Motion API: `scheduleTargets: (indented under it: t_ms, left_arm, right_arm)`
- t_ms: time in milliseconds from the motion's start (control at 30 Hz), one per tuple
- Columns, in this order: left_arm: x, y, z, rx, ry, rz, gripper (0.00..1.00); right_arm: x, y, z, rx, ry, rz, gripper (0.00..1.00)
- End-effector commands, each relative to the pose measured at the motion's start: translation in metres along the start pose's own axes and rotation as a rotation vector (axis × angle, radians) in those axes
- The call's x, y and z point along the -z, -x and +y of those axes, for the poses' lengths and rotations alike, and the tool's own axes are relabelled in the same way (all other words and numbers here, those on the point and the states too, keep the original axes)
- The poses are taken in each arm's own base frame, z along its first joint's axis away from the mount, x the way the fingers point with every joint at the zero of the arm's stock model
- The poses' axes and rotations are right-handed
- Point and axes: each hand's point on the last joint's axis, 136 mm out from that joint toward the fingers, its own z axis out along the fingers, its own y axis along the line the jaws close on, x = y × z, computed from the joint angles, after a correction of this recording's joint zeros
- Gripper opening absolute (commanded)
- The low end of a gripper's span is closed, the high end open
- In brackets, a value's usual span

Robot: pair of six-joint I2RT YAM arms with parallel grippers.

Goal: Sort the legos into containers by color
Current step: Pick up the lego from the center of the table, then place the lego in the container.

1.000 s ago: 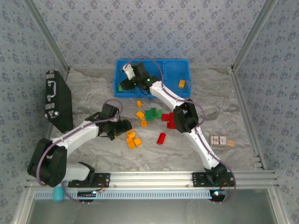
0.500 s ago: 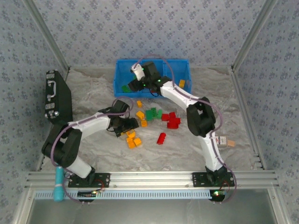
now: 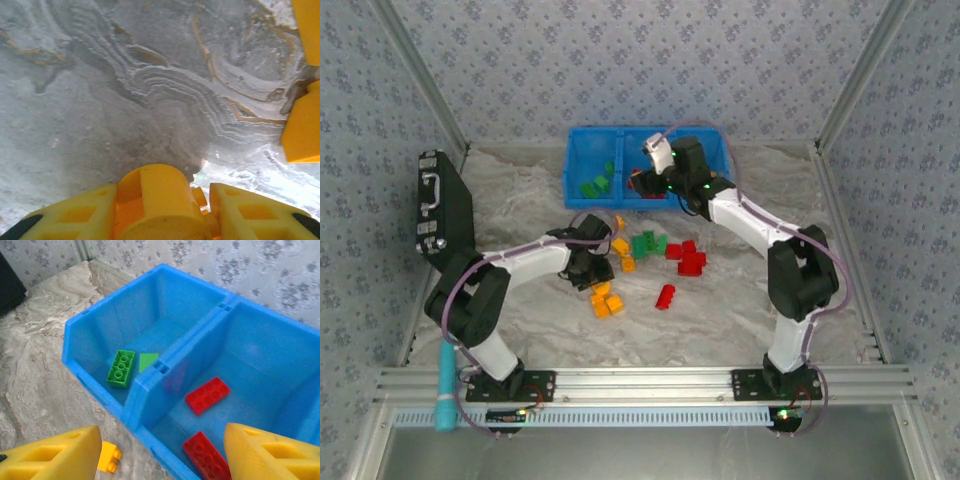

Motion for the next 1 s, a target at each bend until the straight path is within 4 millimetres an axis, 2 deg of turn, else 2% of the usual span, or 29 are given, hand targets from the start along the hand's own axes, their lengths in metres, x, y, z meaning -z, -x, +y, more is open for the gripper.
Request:
scheduleTargets:
  t_ms: [0,67,167,200,300,467,533,633,800,900,967]
  left_arm:
    - [-0.018,-0.013,-0.001,-0.024,0.037,0.065,0.37]
    - [-0.011,-0.007,-0.009,-0.05,0.043,0.053,0.34]
    - [0.01,0.011,-0.025,-0.091,0.04,0.004,0.31]
    - [0.019,0.019,-0.032,-0.108,0.033,-0.019,0.31]
    - [0.053,0.046,-0.063,-0.156,-0.005,-0.092,0.3]
    - [0.102,0.094,-0.14,-0.205,-0.187,-0.225,0.3]
    - [0.115,0.111,-0.174,-0.208,-0.27,-0.266,0.3]
    - [0.134,0.14,-0.232,-0.248,-0.383,-0.357,0.3]
    - [0.134,0.175,-0.307,-0.302,-0.499,-0.446,0.3]
    - [0.121,0.192,-0.328,-0.3,-0.528,-0.483,0.3]
    - [0.106,0.201,-0.334,-0.269,-0.55,-0.49,0.3]
  right_arm:
    - [0.025,0.008,-0.017,-0.041,-0.053,-0.054,0.68]
    - [0.039,-0.001,-0.029,-0.071,-0.086,-0.047,0.68]
    - [0.06,-0.017,-0.045,-0.152,-0.123,-0.032,0.69]
    - [0.064,-0.035,-0.047,-0.188,-0.126,-0.003,0.69]
    - [0.08,-0.066,-0.048,-0.275,-0.137,0.039,0.69]
    - [0.102,-0.122,-0.043,-0.413,-0.197,0.129,0.68]
    - [0.108,-0.137,-0.038,-0.492,-0.198,0.148,0.68]
    - [0.117,-0.154,-0.02,-0.6,-0.166,0.159,0.67]
    - [0.137,-0.181,0.019,-0.668,-0.147,0.2,0.68]
    - [0.153,-0.198,0.035,-0.713,-0.151,0.206,0.69]
    - [0.163,-0.204,0.041,-0.744,-0.154,0.201,0.69]
